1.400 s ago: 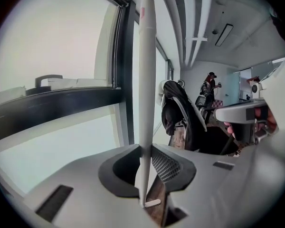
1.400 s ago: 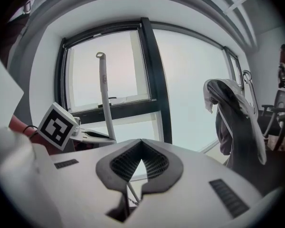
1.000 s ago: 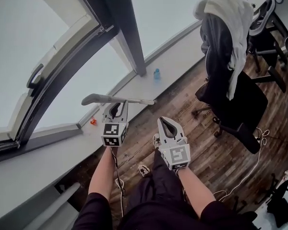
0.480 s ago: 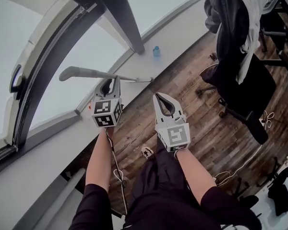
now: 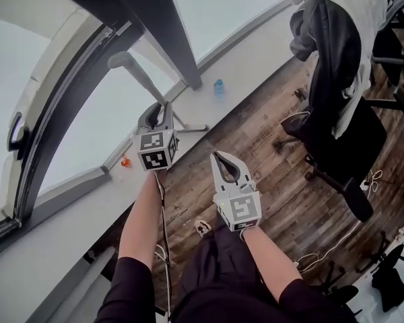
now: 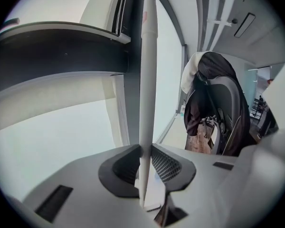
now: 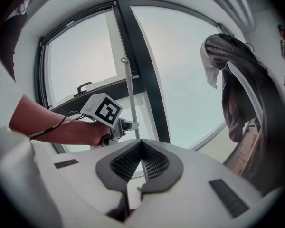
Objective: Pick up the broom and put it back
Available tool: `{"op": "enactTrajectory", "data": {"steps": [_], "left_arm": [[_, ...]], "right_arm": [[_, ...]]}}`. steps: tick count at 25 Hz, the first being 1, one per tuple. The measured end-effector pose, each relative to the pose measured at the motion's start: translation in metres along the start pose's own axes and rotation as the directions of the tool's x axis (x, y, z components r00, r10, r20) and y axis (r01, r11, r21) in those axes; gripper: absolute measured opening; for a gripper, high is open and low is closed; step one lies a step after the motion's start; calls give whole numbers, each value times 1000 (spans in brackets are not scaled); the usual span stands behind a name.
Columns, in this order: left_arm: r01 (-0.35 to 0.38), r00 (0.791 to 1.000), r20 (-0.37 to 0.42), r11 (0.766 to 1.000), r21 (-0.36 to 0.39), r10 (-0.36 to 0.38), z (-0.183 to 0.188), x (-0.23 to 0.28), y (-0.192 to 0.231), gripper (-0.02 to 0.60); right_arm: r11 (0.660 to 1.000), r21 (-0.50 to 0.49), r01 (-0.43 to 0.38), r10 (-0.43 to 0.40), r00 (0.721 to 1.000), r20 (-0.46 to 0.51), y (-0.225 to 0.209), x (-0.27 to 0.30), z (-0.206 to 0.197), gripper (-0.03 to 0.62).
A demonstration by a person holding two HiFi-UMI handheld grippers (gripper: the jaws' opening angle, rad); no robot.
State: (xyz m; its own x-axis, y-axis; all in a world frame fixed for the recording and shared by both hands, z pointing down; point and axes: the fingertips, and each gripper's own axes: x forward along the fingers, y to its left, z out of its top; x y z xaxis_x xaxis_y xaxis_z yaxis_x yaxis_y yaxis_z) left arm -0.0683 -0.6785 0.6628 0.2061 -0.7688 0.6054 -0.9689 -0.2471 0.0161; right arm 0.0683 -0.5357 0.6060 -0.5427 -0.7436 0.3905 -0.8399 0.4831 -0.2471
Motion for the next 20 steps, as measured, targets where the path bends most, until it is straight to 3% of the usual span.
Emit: {"op": "enactTrajectory", "data": {"steps": [8,13,20], "left_arm": [[-34,998,46,999,7,34,24,45,14,77],[-58,997,54,998,-36,60,29,58,22,77],[-32,999,41,999,0,32,34,67,26,78]], "right_arm": [[999,-1,42,-42,999,8,-25,-6,7,21],[998,-7,61,-61,998,-8,-42,-18,6,21],[997,-15,70,-70,998,-6,-56,-23,17,21]]}}
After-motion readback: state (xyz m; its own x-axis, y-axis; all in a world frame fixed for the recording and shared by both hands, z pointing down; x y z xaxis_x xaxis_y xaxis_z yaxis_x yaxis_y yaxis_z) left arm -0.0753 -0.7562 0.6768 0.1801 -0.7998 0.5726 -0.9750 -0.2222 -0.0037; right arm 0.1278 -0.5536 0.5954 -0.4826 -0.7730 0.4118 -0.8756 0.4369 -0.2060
